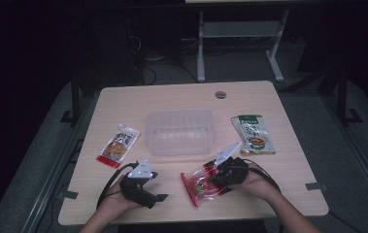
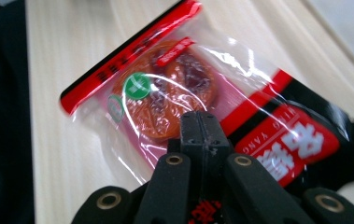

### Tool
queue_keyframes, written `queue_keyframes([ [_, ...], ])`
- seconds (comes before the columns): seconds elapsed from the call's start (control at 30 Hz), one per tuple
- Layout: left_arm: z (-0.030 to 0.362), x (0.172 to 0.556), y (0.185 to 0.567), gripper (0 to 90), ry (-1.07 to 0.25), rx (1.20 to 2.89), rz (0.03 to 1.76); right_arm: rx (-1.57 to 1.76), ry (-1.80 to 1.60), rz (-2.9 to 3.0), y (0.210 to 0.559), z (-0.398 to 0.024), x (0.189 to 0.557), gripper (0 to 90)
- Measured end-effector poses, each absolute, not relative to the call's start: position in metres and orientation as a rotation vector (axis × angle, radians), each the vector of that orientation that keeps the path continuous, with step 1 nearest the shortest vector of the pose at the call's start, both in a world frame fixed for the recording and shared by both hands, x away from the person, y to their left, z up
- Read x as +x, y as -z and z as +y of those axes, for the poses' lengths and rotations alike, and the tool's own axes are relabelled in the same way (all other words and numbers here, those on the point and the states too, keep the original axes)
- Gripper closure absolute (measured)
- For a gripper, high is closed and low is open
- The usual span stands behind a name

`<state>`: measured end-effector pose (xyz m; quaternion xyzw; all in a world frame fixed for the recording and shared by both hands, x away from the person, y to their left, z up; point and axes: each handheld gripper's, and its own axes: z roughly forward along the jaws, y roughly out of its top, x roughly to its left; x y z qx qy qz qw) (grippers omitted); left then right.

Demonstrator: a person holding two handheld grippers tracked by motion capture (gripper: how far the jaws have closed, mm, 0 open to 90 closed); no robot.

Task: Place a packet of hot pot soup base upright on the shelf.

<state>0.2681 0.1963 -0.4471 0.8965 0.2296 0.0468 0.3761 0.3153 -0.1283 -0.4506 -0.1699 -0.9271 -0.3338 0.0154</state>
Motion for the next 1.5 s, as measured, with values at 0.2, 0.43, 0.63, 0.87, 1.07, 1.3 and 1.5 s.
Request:
queue_keyframes([
  [0.2,0.195,0.268,0.447,15.1,-0.119,2.29,0.582,-0.472,1.055,-2.883,0.451,-0.112,0.311,90.0],
  [0.43,0.193,0.266,0.443,22.3,-0.156,2.278,0.546,-0.568,1.115,-2.861,0.444,-0.127,0.312,74.1],
  [0.63,0.185,0.269,0.435,37.9,-0.157,2.273,0.53,-0.77,1.159,-2.809,0.436,-0.151,0.306,50.9],
  [0.87,0.167,0.275,0.43,58.9,-0.083,2.291,0.513,-0.91,1.174,-2.792,0.437,-0.18,0.297,39.4],
  [1.07,0.142,0.282,0.433,79.4,-0.02,2.338,0.48,-0.965,1.17,-2.795,0.44,-0.196,0.288,34.6],
  [1.3,0.131,0.284,0.443,87.9,-0.027,2.386,0.476,-0.978,1.195,-2.791,0.44,-0.198,0.295,32.1],
  [1.5,0.131,0.284,0.448,87.9,-0.021,2.4,0.491,-0.981,1.195,-2.796,0.439,-0.196,0.296,30.8],
])
